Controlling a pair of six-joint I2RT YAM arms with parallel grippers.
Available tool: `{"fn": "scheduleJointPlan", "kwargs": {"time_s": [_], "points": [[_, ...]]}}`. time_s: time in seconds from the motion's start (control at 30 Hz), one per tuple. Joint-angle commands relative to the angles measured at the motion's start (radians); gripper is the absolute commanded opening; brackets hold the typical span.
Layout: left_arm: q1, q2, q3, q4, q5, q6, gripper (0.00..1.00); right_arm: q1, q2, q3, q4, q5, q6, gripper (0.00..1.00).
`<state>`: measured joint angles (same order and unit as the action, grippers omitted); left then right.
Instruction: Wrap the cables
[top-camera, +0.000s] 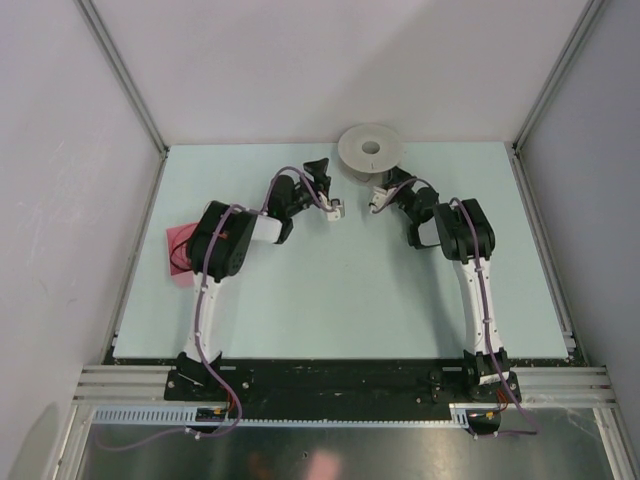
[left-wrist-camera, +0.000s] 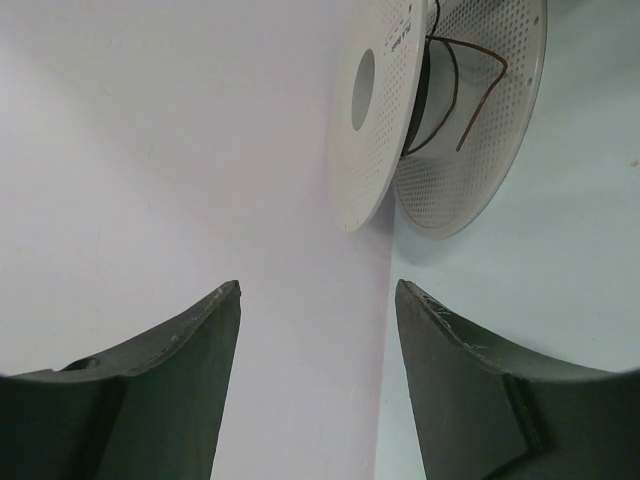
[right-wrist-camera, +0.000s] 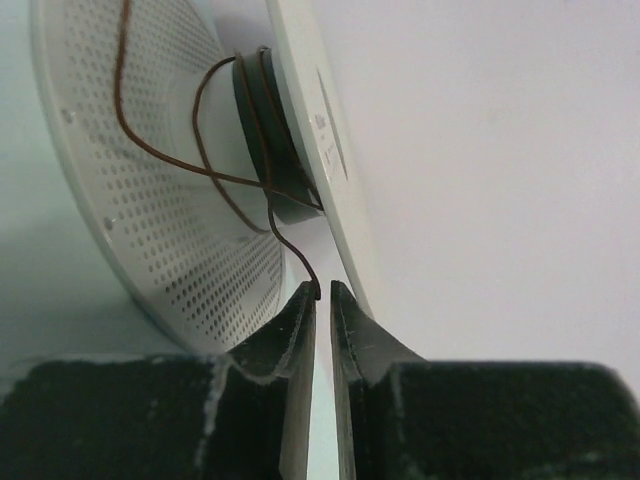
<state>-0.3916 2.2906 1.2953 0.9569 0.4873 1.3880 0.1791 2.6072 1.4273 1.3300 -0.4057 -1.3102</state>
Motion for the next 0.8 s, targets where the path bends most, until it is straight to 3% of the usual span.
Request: {"fn": "scheduleJointPlan", "kwargs": {"time_s": [0.0, 0.5, 0.77], "points": [[0.0, -0.083, -0.015, 0.088, 0.04, -0.011, 0.68, -0.004, 0.01, -0.092, 0.227, -0.021, -0.003, 0.14], [-0.003, -0.17, -0.107, 0.086, 0.052, -0.014, 0.68, -0.011, -0.127, -0.317, 0.26, -0.057, 0.001, 0.14], [-0.018, -0.313, -0.241, 0.085, 0.042, -0.057, 0.69, 0.002, -0.297, -0.498, 0.263, -0.047, 0.021, 0.15]]}}
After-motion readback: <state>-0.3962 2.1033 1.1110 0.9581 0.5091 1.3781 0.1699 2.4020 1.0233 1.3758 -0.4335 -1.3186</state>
